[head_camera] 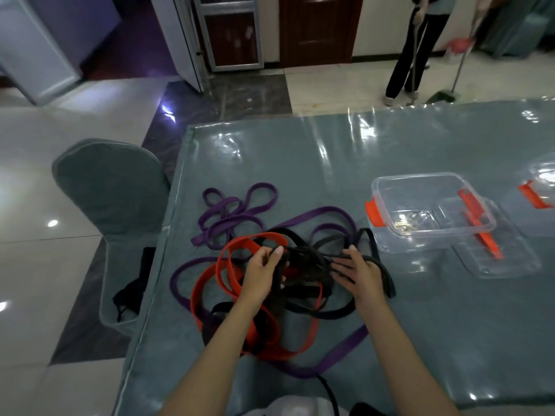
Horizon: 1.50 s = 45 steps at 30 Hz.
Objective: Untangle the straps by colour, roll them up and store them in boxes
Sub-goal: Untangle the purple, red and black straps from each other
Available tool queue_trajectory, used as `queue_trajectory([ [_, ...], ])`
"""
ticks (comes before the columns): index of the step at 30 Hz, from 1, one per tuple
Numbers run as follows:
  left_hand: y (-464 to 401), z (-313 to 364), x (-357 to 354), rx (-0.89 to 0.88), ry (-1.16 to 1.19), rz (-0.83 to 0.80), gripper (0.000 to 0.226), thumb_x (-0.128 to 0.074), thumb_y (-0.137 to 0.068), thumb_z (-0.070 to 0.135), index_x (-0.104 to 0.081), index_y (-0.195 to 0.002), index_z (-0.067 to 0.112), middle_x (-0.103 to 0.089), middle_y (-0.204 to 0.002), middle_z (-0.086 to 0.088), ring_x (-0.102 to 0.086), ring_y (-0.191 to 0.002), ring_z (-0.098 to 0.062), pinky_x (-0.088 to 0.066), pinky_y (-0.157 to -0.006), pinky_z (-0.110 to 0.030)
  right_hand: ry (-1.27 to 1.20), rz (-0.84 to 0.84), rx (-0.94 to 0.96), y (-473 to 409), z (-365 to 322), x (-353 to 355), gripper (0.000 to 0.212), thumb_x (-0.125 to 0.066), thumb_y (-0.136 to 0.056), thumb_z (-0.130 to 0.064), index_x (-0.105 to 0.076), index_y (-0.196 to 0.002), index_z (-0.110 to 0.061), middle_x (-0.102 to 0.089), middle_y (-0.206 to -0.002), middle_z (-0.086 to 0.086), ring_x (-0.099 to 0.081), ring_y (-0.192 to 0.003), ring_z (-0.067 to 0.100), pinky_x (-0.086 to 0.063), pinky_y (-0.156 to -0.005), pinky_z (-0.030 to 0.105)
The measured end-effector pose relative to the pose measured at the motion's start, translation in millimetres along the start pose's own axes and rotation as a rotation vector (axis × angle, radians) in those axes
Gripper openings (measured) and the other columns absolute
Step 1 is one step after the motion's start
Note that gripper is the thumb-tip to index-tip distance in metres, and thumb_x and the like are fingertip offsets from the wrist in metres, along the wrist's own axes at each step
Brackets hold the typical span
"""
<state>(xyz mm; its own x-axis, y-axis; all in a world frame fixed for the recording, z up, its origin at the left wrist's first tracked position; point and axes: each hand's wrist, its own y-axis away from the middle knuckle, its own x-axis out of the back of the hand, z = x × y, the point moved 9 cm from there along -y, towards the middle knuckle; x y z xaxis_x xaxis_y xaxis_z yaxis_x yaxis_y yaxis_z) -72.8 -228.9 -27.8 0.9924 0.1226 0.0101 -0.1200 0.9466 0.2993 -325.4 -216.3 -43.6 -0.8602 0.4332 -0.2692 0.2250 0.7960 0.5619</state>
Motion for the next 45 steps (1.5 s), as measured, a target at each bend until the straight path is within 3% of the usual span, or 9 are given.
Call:
queue_trajectory([
  [5, 7.4, 19.2, 22.1, -0.159, -0.093, 0.249, 0.034, -0.059, -0.108, 0.042, -0.066, -0.09, 0.013, -0.07, -0.067, 0.006, -0.061, -0.054, -0.005, -0.049, -0.056, -0.019, -0.495, 0.054, -0.102, 2.5, -0.4, 21.1, 0.024, -0.048, -0.112, -0.036, -0.055, -0.102, -0.016, -0.082, -0.086, 0.013, -0.074, -0.095, 0.032, -0.059, -0.089, 0.042],
  [11, 14.5, 51.1, 34.0, -0.307, -0.136, 0.244, 0.022, -0.061, -0.107, 0.041, -0.064, -0.09, 0.028, -0.067, -0.077, -0.004, -0.056, -0.052, -0.01, -0.047, -0.053, -0.027, -0.472, 0.074, 0.04, 12.9, -20.0, 34.4, 0.028, -0.043, -0.114, -0.035, -0.066, -0.113, -0.018, -0.075, -0.115, 0.012, -0.072, -0.103, 0.025, -0.057, -0.086, 0.037],
  [17, 22.9, 65.9, 44.9, -0.383, -0.208, 0.183, 0.013, -0.064, -0.105, 0.043, -0.071, -0.1, 0.033, -0.077, -0.098, 0.009, -0.073, -0.096, -0.007, -0.055, -0.087, -0.027, -0.484, 0.082, 0.114, 25.3, -31.5, 40.7, 0.025, -0.05, -0.113, -0.03, -0.057, -0.125, -0.009, -0.082, -0.089, 0.009, -0.081, -0.082, 0.017, -0.064, -0.068, 0.027],
  [20, 24.6, 68.3, 46.2, -0.321, -0.144, 0.119, 0.024, -0.066, -0.096, 0.057, -0.073, -0.096, 0.033, -0.076, -0.093, 0.01, -0.072, -0.087, -0.007, -0.055, -0.078, -0.024, -0.458, 0.082, 0.094, 29.3, -29.8, 44.6, 0.032, -0.04, -0.113, -0.049, -0.056, -0.107, -0.022, -0.082, -0.083, 0.007, -0.08, -0.075, 0.016, -0.063, -0.065, 0.026],
  [23, 23.3, 64.4, 53.3, -0.219, -0.063, 0.044, 0.044, -0.066, -0.094, 0.061, -0.069, -0.085, 0.018, -0.061, -0.075, -0.002, -0.059, -0.066, -0.012, -0.048, -0.058, -0.021, -0.327, 0.101, 0.111, 26.8, -31.9, 49.6, 0.034, -0.049, -0.111, -0.041, -0.067, -0.091, -0.02, -0.079, -0.077, -0.001, -0.077, -0.072, 0.015, -0.062, -0.064, 0.026],
  [32, 21.8, 47.0, 56.6, -0.12, -0.334, -0.078, 0.026, -0.079, -0.087, -0.003, -0.064, -0.087, 0.019, -0.075, -0.097, 0.007, -0.069, -0.111, -0.008, -0.052, -0.097, -0.025, 0.579, -0.054, -0.064, 4.1, 20.1, 45.5, 0.053, -0.061, -0.099, -0.017, -0.062, -0.045, -0.016, -0.06, -0.05, 0.005, -0.053, -0.038, 0.01, -0.04, -0.042, 0.016],
  [37, 19.7, 50.2, 59.4, -0.098, -0.342, -0.121, 0.025, -0.07, -0.088, -0.006, -0.064, -0.097, 0.017, -0.073, -0.115, -0.005, -0.062, -0.128, -0.025, -0.048, -0.112, -0.05, 0.744, -0.119, 0.162, -1.3, 10.3, 19.4, 0.038, -0.065, -0.104, -0.012, -0.069, -0.066, -0.013, -0.065, -0.054, 0.003, -0.057, -0.044, 0.01, -0.045, -0.045, 0.021],
  [40, 17.6, 53.1, 59.4, -0.103, -0.352, -0.178, 0.028, -0.072, -0.089, -0.005, -0.065, -0.102, 0.019, -0.073, -0.117, 0.0, -0.064, -0.124, -0.019, -0.048, -0.114, -0.048, 0.769, -0.088, 0.34, -2.1, -4.8, 4.2, 0.019, -0.066, -0.101, -0.008, -0.074, -0.088, -0.019, -0.077, -0.079, -0.002, -0.07, -0.071, 0.01, -0.056, -0.067, 0.029],
  [45, 19.4, 53.7, 51.8, -0.023, -0.267, -0.335, 0.048, -0.063, -0.092, -0.016, -0.067, -0.12, 0.023, -0.073, -0.126, 0.001, -0.075, -0.112, -0.025, -0.062, -0.093, -0.037, 0.849, -0.13, 0.474, -7.5, -7.9, -24.8, 0.031, -0.055, -0.104, 0.006, -0.074, -0.12, -0.013, -0.076, -0.118, 0.004, -0.069, -0.108, 0.017, -0.055, -0.095, 0.031],
])
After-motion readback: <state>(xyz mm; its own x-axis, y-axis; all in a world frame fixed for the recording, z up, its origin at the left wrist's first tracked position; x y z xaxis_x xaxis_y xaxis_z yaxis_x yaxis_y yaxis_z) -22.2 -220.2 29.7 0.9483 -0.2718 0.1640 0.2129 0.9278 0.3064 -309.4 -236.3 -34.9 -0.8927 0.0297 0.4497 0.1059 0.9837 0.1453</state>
